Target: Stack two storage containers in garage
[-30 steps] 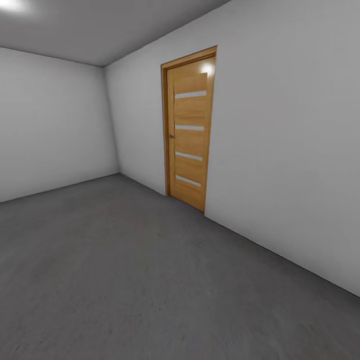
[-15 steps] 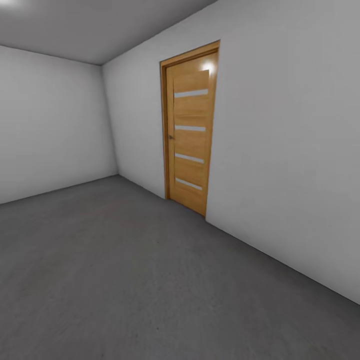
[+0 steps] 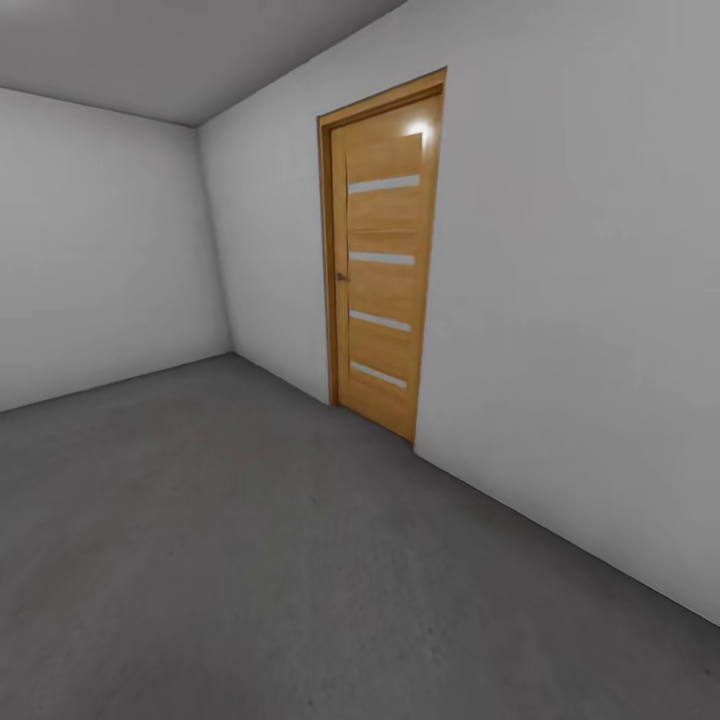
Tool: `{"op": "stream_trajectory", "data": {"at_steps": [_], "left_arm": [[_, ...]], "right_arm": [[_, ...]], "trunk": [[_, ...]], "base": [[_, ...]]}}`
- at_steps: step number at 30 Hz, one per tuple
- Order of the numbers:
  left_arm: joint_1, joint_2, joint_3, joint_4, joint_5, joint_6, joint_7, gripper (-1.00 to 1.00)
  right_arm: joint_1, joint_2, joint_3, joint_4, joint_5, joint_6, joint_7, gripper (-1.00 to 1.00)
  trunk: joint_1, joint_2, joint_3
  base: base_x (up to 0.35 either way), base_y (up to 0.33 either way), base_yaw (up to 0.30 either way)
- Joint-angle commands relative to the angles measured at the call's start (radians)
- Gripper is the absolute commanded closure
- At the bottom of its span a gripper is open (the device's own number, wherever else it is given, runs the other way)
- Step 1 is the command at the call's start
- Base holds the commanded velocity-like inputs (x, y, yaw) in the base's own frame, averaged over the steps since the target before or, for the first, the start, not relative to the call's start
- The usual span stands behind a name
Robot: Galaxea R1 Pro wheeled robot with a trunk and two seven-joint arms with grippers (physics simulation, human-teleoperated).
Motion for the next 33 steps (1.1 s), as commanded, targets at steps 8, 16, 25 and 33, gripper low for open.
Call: {"op": "stream_trajectory", "data": {"at_steps": [8,16,25,33], "left_arm": [[0.0,-0.001,0.0,-0.001,0.001,-0.001,0.0,-1.0],[0.0,-0.001,0.0,-0.001,0.001,-0.001,0.0,-1.0],[0.0,-0.001,0.0,-0.002,0.001,-0.001,0.001,-1.0],[0.0,-0.001,0.0,-0.002,0.001,-0.001,0.0,-1.0]], "right_arm": [[0.0,0.008,0.006,0.0,-0.002,-0.001,0.001,-1.0],[0.0,0.011,0.012,0.0,0.0,-0.001,0.001,-1.0],[0.0,0.006,0.009,0.0,-0.006,-0.003,-0.002,-1.0],[0.0,0.003,0.005,0.0,-0.01,-0.003,-0.002,-1.0]], "trunk": [[0.001,0.0,-0.001],[0.001,0.0,-0.001],[0.001,0.0,-0.001],[0.001,0.0,-0.001]], "base": [[0.324,0.0,0.0],[0.324,0.0,0.0],[0.324,0.0,0.0],[0.324,0.0,0.0]]}}
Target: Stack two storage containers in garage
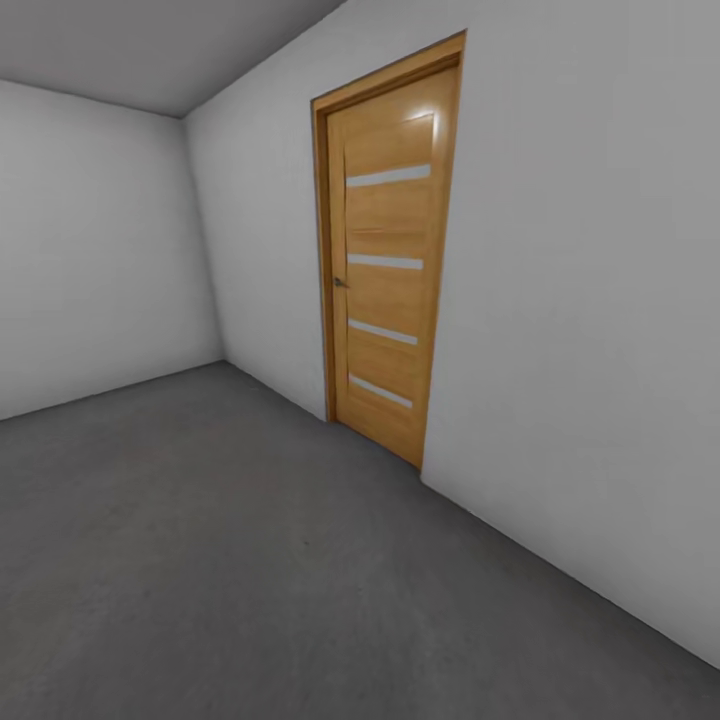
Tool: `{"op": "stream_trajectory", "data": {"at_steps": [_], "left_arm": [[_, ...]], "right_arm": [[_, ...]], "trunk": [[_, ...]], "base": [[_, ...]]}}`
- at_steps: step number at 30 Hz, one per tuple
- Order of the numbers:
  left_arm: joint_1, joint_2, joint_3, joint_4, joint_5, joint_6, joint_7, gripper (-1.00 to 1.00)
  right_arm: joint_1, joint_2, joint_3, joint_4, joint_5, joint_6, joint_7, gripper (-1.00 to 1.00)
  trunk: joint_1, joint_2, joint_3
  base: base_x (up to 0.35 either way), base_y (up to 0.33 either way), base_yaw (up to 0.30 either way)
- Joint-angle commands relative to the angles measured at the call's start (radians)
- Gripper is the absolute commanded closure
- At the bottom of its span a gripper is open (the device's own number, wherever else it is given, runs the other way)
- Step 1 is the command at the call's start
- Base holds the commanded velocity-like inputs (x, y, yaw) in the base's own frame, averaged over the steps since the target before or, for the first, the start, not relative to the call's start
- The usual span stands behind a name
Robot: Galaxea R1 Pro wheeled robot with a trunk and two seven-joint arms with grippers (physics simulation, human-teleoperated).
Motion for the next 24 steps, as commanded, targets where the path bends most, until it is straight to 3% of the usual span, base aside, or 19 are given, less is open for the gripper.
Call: {"op": "stream_trajectory", "data": {"at_steps": [1,24], "left_arm": [[0.0,0.0,0.0,-0.001,0.001,-0.001,0.0,-1.0],[0.0,0.0,0.0,-0.001,0.001,-0.001,0.0,-1.0]], "right_arm": [[0.0,0.0,0.005,0.0,-0.006,-0.002,0.001,-1.0],[0.0,0.009,0.005,0.0,-0.01,0.002,0.002,-1.0]], "trunk": [[0.001,0.0,-0.001],[0.001,0.0,-0.001]], "base": [[0.32,0.0,0.0],[0.308,0.0,0.0]]}}
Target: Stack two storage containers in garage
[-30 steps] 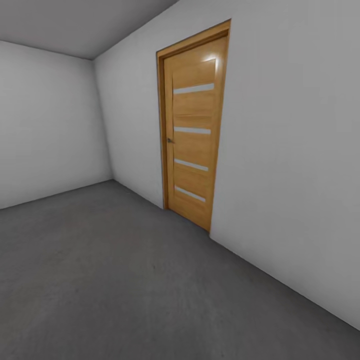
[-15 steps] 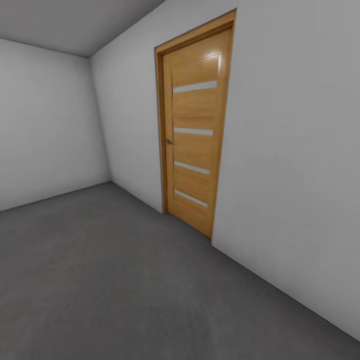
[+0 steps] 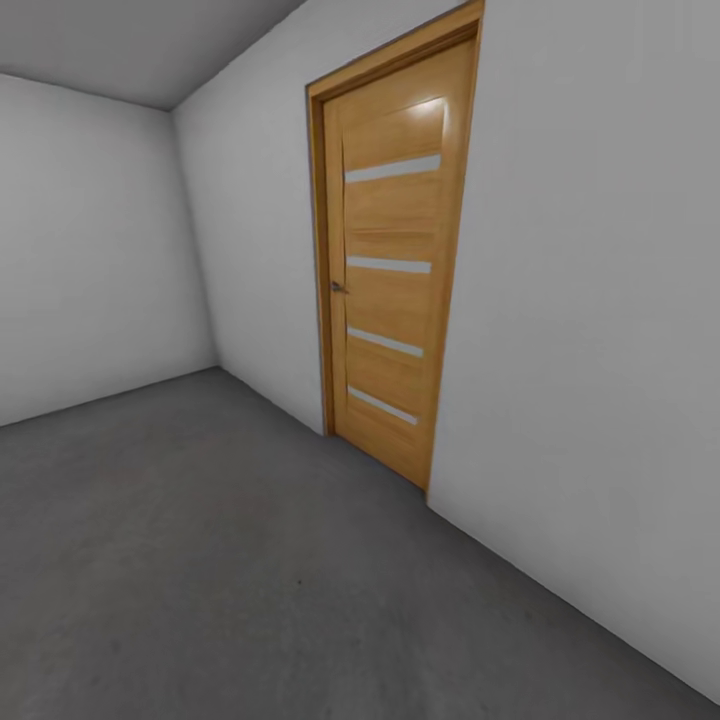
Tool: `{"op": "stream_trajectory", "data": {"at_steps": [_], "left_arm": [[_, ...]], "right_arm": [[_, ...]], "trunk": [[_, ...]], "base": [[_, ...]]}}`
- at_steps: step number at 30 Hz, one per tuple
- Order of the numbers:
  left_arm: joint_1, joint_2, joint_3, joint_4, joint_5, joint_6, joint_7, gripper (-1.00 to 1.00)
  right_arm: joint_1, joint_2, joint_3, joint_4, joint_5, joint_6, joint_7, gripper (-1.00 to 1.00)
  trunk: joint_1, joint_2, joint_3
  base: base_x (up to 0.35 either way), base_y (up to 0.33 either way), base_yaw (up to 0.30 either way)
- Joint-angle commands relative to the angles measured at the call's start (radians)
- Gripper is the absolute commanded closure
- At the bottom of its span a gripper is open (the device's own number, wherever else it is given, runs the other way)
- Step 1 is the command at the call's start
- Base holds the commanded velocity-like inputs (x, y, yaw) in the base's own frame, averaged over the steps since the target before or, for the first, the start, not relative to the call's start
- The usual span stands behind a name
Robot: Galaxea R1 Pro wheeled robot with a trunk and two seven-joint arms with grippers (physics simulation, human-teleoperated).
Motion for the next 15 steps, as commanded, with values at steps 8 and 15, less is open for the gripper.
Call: {"op": "stream_trajectory", "data": {"at_steps": [8,15], "left_arm": [[0.0,0.001,0.0,-0.001,0.001,-0.001,0.0,-1.0],[0.0,0.001,0.0,-0.001,0.001,-0.001,0.0,-1.0]], "right_arm": [[0.0,0.001,0.004,0.0,-0.006,-0.003,0.0,-1.0],[0.0,-0.001,0.005,0.0,-0.006,-0.004,0.0,-1.0]], "trunk": [[0.001,0.0,-0.001],[0.001,0.0,-0.001]], "base": [[0.305,0.0,0.0],[0.305,0.0,0.086]]}}
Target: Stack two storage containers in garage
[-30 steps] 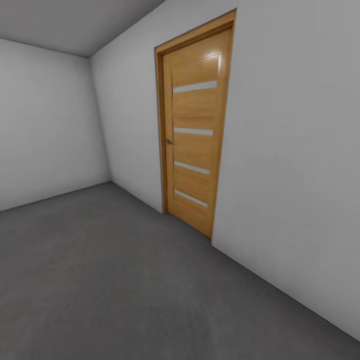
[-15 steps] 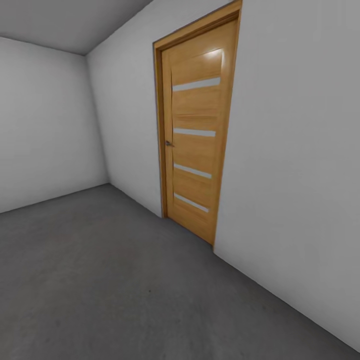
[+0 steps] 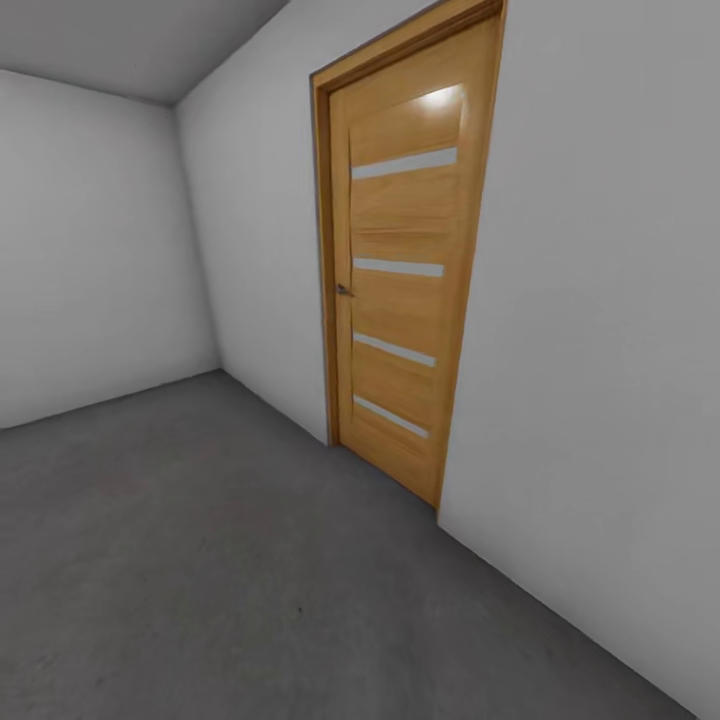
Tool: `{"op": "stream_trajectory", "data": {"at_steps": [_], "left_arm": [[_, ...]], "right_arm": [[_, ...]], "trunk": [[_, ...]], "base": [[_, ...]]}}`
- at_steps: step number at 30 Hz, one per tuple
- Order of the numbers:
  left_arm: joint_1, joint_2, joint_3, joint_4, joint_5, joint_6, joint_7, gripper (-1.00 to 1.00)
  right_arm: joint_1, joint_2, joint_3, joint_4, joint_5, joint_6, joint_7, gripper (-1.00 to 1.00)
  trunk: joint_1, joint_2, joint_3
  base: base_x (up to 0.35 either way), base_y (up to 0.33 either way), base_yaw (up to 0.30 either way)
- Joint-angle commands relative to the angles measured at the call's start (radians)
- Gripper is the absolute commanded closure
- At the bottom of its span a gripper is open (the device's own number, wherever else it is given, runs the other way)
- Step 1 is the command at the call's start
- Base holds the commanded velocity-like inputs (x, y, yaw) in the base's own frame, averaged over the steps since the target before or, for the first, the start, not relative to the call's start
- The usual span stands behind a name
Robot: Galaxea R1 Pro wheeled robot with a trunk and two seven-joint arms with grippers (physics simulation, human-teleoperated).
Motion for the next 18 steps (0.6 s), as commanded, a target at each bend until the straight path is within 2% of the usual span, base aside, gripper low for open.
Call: {"op": "stream_trajectory", "data": {"at_steps": [1,18], "left_arm": [[0.0,0.0,0.0,-0.001,0.001,-0.001,0.0,-1.0],[0.0,-0.001,0.0,-0.001,0.001,-0.001,0.0,-1.0]], "right_arm": [[0.0,0.0,0.005,0.0,-0.006,-0.003,0.0,-1.0],[0.0,-0.002,0.006,0.0,-0.006,-0.003,0.0,-1.0]], "trunk": [[0.001,0.0,-0.001],[0.001,0.0,-0.001]], "base": [[0.305,0.0,0.214],[0.305,0.0,0.248]]}}
